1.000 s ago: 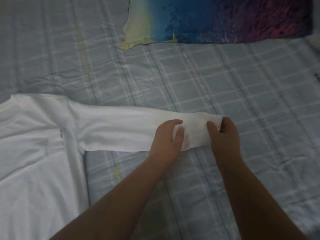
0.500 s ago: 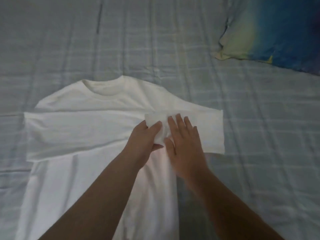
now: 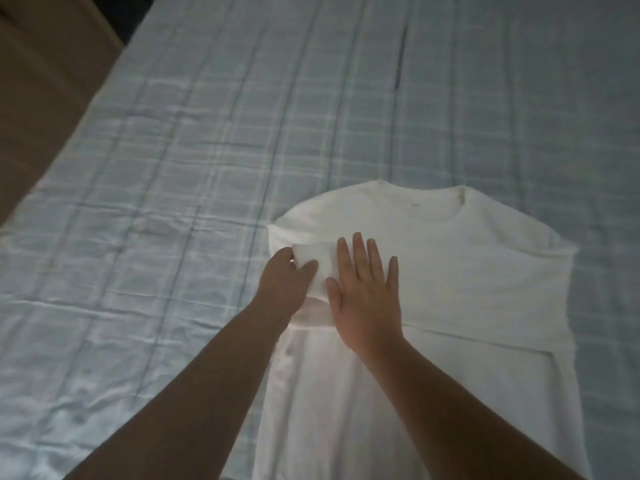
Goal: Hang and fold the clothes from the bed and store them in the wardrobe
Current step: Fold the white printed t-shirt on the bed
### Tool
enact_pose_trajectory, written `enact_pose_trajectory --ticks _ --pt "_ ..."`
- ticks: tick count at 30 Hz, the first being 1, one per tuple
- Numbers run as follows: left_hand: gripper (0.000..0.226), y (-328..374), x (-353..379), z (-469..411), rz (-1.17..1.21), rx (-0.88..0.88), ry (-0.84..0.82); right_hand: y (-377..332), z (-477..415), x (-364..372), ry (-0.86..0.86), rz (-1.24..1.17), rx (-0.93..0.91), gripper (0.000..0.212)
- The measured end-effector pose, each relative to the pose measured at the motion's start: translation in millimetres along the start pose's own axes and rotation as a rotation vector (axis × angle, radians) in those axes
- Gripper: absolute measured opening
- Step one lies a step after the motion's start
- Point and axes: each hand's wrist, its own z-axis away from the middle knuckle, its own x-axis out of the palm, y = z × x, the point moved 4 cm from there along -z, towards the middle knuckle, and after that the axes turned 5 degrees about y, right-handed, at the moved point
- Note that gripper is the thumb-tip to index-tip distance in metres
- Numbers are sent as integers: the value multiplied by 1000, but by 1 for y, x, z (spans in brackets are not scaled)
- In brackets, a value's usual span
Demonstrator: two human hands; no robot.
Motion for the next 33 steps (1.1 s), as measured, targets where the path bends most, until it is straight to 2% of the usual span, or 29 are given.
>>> enact_pose_trajectory --ticks 3,6,12,16,19,22,25,28,31,33 --pt "22 -14 -11 -21 -209 69 23 -17 -12 25 -63 28 12 61" --pt "16 -27 -13 -32 -251 98 59 -23 -16 46 -118 64 21 62" --pt "44 -42 -15 -26 -344 174 136 -26 -16 59 -151 108 21 64" --pt "48 -54 -23 -1 -233 206 172 -19 7 31 -96 62 16 62" --pt "41 -73 -34 32 -126 110 156 -2 56 0 -44 52 57 61" --pt "35 -110 -39 79 -186 29 112 24 124 -16 -25 28 88 60" --pt "28 -153 -42 137 -211 10 113 57 205 -19 -27 15 134 61" --pt "21 -190 -42 192 -258 63 108 92 281 -11 -92 62 199 59" --pt "29 -222 -43 238 -293 71 139 128 342 -8 -116 108 314 58" --pt "42 -241 -46 263 -289 -38 146 149 372 -15 -39 12 436 62"
